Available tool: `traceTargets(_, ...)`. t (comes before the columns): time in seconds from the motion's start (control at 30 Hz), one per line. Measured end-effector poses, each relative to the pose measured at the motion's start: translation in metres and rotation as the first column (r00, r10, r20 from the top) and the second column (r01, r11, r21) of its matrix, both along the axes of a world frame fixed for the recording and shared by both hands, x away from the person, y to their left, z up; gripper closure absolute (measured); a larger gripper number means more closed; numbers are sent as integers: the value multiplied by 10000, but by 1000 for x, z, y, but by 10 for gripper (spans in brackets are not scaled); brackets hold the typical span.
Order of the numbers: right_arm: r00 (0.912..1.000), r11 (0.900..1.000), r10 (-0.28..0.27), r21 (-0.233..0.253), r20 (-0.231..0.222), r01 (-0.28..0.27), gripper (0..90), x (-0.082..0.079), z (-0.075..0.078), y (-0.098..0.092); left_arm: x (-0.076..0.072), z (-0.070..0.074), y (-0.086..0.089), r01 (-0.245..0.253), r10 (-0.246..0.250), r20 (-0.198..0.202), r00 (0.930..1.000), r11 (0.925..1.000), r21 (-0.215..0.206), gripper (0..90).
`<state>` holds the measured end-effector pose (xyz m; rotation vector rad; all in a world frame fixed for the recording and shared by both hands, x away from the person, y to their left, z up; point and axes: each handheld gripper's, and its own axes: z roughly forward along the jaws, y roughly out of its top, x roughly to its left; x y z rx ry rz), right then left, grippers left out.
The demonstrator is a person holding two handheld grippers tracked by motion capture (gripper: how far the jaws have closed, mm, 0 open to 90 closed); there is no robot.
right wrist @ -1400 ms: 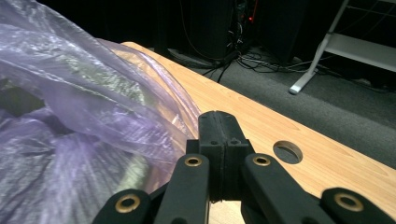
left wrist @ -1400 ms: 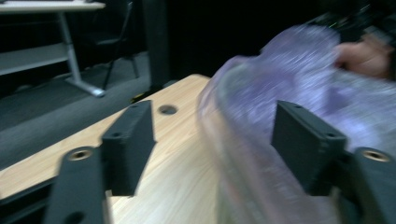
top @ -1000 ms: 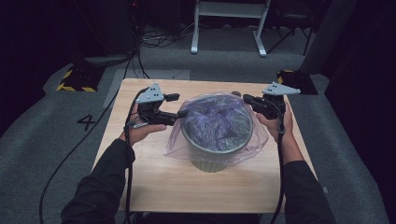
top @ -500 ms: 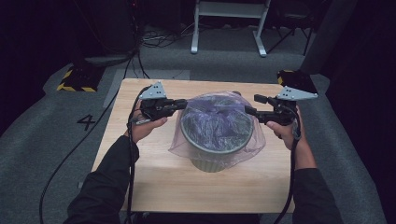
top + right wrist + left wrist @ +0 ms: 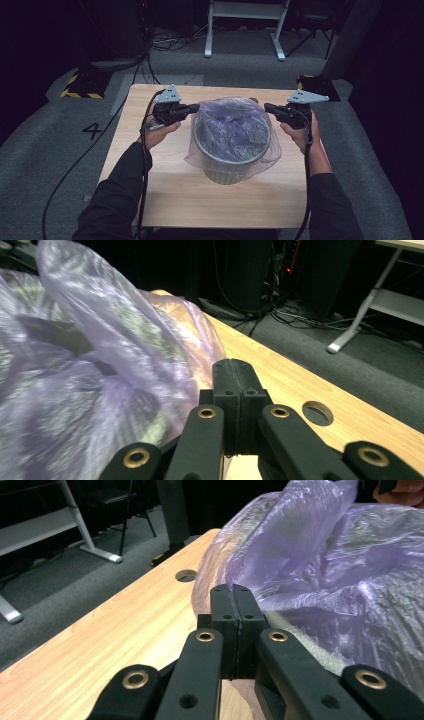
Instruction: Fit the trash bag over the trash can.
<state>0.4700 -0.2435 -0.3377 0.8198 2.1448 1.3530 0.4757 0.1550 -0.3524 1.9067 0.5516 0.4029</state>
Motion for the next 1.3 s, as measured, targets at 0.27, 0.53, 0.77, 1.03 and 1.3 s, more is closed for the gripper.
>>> traceTargets(0.27,10000,9943,-47,1061,-55,52,584,0,6,-2,4,-4,3,-123,120,-165,9998,9997,-200,898)
traceTargets(0.53,9904,9869,1380,864,-116,-1365,338,-7,13,9,5,-5,0,-74,70,-235,9997,9999,-148,897)
traceTargets(0.77,9976,9976,687,-104,88,-686,858,1,8,17,9,-8,-7,84,-81,-252,9997,9998,153,897)
traceTargets(1.03,9997,9991,-213,-357,-132,208,900,20,5,20,20,-15,-15,35,-15,-573,9984,9994,352,898)
traceTargets(1.3,9900,9979,-647,-173,-1251,631,900,38,-17,18,24,-32,-18,149,-91,-1121,9937,9986,516,898)
